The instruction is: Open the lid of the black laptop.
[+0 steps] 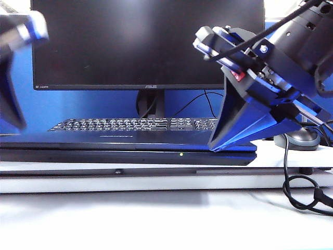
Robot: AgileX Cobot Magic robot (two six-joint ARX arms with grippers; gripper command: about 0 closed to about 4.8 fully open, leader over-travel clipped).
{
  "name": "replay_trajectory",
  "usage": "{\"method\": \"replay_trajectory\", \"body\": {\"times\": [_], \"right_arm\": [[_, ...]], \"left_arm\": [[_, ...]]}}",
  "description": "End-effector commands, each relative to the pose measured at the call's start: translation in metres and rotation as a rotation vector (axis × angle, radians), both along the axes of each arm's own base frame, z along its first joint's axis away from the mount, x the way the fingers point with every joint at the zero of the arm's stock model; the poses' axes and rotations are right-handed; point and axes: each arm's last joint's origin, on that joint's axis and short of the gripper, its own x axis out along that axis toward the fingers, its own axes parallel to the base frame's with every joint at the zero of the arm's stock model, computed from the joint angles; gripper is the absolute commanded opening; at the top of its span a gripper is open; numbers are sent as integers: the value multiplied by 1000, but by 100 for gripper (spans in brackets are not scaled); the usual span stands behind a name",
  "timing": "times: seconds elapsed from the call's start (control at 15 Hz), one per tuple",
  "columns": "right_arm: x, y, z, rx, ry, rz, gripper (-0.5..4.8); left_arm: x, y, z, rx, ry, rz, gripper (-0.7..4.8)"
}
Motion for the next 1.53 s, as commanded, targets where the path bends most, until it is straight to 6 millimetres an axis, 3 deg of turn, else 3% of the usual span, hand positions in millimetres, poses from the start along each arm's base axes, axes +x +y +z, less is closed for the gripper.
{"method": "replay_trajectory", "body": {"times": [0.07,1.53], "right_arm": [[3,2,6,22,-41,-11,21],[3,2,6,23,-42,-10,22]], "left_arm": [[-1,1,1,10,0,10,-4],[15,-8,-15,70,32,-5,-4]]}}
